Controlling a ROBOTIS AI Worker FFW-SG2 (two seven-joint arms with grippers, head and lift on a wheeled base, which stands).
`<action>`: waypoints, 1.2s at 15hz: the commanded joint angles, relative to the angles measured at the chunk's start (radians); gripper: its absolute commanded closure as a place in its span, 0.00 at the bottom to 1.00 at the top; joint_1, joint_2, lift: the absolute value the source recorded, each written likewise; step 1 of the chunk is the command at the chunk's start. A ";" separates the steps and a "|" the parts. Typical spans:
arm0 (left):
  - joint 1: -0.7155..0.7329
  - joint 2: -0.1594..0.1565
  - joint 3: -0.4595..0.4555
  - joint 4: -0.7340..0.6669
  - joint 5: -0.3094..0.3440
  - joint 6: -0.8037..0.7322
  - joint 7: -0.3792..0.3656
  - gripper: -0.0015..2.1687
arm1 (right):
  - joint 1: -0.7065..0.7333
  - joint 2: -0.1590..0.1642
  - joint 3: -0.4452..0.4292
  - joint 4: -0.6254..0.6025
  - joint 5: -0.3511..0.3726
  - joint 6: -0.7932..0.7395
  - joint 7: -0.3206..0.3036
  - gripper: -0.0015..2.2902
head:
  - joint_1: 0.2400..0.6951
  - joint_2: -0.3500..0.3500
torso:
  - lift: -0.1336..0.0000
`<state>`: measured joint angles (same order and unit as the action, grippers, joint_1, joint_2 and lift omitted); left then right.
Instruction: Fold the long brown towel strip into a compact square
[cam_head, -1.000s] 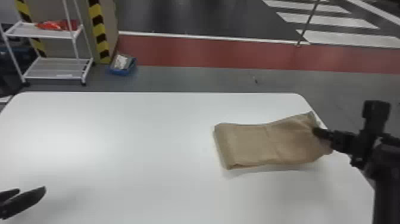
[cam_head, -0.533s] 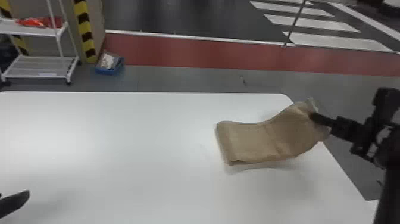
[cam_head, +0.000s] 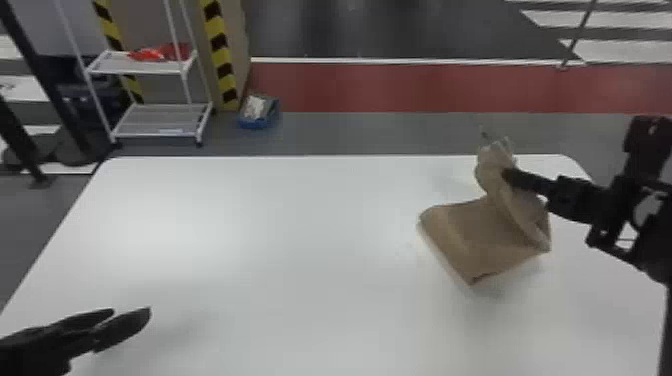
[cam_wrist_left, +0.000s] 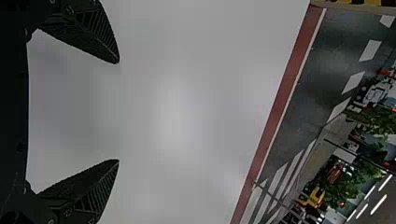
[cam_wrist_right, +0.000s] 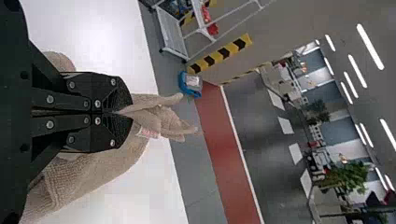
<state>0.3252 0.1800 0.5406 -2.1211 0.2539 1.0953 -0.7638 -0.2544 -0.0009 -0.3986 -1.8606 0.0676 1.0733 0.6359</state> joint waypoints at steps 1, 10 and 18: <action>-0.001 0.003 0.004 0.016 0.001 -0.013 0.001 0.06 | 0.029 0.002 0.089 -0.003 0.067 0.015 0.008 0.62 | 1.00 0.54 | 0.04; -0.023 0.015 0.002 0.082 0.002 -0.047 0.003 0.06 | 0.049 0.002 0.222 -0.005 0.202 0.104 0.067 0.29 | 1.00 0.66 | 0.04; -0.025 0.021 0.007 0.099 0.010 -0.065 0.000 0.06 | 0.056 0.002 0.156 -0.025 0.070 0.073 0.065 0.07 | 1.00 0.75 | 0.04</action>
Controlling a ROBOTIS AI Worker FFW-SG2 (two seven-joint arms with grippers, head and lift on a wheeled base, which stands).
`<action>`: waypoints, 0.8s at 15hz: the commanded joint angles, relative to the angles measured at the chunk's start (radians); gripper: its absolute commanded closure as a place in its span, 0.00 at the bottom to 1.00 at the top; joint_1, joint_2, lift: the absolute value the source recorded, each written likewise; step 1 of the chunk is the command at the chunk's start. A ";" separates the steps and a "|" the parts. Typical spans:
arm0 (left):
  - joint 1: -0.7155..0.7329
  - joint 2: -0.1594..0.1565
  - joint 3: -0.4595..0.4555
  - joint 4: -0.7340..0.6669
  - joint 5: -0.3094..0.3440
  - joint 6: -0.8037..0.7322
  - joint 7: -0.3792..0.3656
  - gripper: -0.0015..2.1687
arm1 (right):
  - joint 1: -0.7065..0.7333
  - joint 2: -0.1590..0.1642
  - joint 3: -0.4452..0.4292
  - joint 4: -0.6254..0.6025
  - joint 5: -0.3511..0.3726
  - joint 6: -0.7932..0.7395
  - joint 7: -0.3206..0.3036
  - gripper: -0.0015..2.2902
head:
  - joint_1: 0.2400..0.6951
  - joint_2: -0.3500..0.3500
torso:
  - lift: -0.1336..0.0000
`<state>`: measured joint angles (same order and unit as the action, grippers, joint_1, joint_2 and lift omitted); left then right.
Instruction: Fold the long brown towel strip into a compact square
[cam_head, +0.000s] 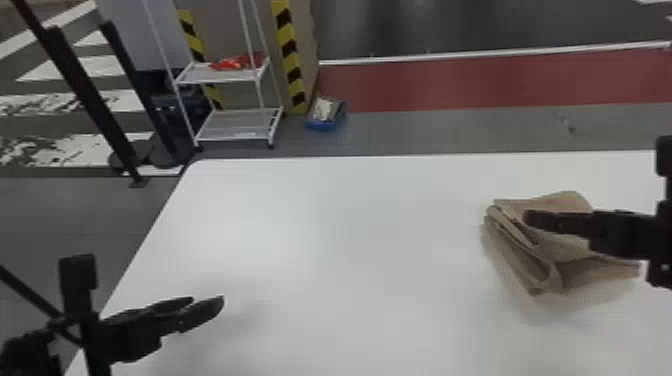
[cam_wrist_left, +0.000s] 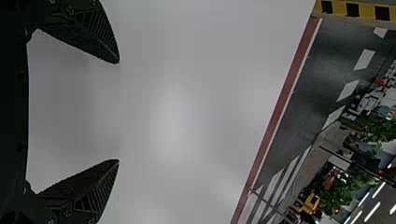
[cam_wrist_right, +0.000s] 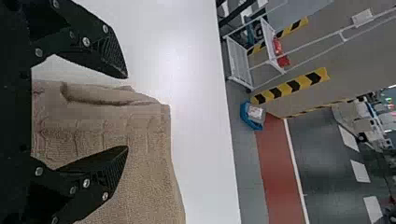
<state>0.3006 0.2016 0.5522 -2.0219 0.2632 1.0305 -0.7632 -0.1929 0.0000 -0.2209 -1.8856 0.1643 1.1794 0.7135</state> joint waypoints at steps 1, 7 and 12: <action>0.002 -0.002 -0.005 0.000 0.002 0.000 -0.002 0.06 | -0.006 0.001 -0.035 0.011 -0.029 -0.066 -0.029 0.17 | 1.00 0.74 | 0.04; 0.008 -0.001 0.003 -0.003 0.005 -0.003 -0.008 0.06 | -0.019 0.001 0.045 0.077 0.156 -0.091 -0.141 0.82 | 1.00 0.65 | 0.04; 0.008 0.005 0.025 -0.005 0.022 -0.013 -0.021 0.06 | 0.012 0.001 -0.012 0.017 0.167 -0.088 -0.181 0.82 | 1.00 0.63 | 0.04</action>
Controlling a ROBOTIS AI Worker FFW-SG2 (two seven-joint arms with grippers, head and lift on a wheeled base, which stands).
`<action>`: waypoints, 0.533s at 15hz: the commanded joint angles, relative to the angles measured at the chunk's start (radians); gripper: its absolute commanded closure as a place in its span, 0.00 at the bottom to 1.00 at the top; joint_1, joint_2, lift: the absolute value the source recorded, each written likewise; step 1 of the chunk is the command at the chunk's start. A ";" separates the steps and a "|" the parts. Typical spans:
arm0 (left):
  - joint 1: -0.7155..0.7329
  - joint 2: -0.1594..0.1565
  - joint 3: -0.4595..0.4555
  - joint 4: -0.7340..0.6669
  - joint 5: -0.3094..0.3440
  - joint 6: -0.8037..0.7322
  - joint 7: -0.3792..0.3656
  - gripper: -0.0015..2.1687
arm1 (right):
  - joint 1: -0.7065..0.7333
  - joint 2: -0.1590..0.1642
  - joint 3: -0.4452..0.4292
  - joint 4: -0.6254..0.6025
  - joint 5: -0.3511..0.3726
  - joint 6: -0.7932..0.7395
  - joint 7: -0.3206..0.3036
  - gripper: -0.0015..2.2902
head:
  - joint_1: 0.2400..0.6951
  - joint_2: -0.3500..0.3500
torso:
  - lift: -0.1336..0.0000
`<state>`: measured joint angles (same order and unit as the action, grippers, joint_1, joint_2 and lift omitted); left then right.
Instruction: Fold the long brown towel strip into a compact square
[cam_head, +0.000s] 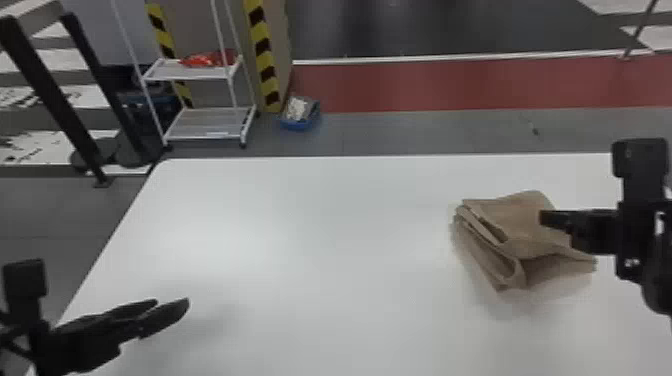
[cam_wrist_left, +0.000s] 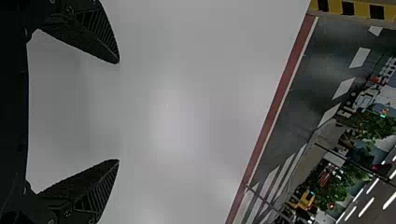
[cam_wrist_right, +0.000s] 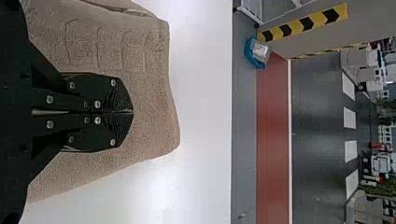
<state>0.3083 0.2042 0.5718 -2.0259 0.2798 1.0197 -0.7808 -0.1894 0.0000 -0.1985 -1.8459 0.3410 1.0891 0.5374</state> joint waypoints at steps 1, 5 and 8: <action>-0.002 0.006 0.005 0.000 0.007 -0.002 -0.003 0.06 | 0.005 0.001 -0.059 -0.032 -0.011 0.009 -0.023 0.82 | 1.00 0.62 | 0.04; -0.005 0.007 0.003 -0.005 0.016 -0.002 -0.006 0.06 | 0.001 0.001 -0.165 0.011 0.015 0.002 -0.069 0.82 | 1.00 0.54 | 0.04; -0.009 0.007 -0.007 -0.004 0.015 -0.002 -0.006 0.06 | -0.027 -0.002 -0.202 0.099 0.015 -0.019 -0.103 0.82 | 1.00 0.45 | 0.04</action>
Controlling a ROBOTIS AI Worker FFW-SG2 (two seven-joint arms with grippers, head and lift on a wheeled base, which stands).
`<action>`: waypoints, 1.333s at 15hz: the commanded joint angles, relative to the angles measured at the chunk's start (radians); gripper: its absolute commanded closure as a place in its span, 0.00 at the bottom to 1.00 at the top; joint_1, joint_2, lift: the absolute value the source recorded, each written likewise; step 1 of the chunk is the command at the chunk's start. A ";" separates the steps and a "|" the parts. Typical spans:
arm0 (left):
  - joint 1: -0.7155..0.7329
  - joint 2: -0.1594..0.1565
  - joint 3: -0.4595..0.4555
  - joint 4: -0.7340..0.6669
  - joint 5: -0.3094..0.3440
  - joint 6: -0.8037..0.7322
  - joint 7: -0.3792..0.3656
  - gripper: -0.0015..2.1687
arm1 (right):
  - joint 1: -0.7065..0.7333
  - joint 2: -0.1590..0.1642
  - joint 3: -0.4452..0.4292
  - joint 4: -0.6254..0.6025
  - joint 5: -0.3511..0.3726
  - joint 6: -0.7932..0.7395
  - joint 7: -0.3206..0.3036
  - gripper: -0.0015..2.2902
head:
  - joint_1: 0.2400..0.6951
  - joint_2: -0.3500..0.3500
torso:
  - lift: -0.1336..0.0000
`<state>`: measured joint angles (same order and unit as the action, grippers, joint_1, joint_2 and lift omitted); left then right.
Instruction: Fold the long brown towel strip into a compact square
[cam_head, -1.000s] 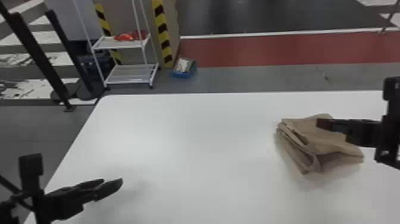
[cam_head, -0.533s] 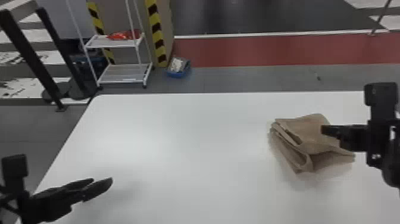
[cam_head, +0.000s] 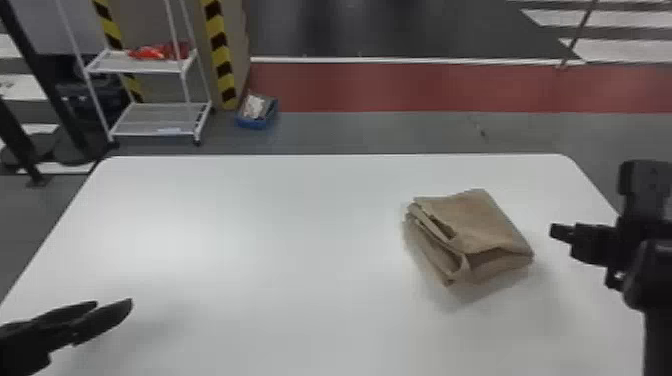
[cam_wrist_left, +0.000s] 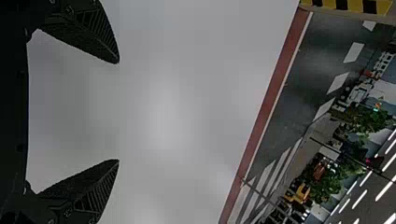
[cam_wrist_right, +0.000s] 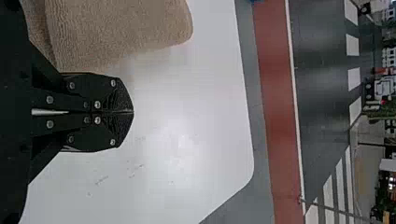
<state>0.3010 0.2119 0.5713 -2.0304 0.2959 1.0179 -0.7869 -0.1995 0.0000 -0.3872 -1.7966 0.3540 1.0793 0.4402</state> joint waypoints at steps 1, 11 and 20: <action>-0.002 0.000 -0.011 0.002 -0.004 0.000 0.003 0.06 | -0.031 -0.003 -0.012 0.082 0.005 -0.022 -0.006 0.82 | 1.00 0.44 | 0.04; 0.000 -0.003 -0.008 0.024 -0.011 -0.018 0.008 0.06 | -0.126 0.001 0.148 0.302 0.042 -0.181 -0.006 0.82 | 1.00 0.52 | 0.04; -0.003 -0.002 -0.010 0.038 -0.015 -0.028 0.014 0.06 | -0.138 0.001 0.311 0.324 0.023 -0.252 0.020 0.82 | 1.00 0.64 | 0.04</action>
<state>0.2986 0.2101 0.5613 -1.9956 0.2808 0.9929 -0.7731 -0.3374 0.0000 -0.1108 -1.4793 0.3787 0.8277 0.4596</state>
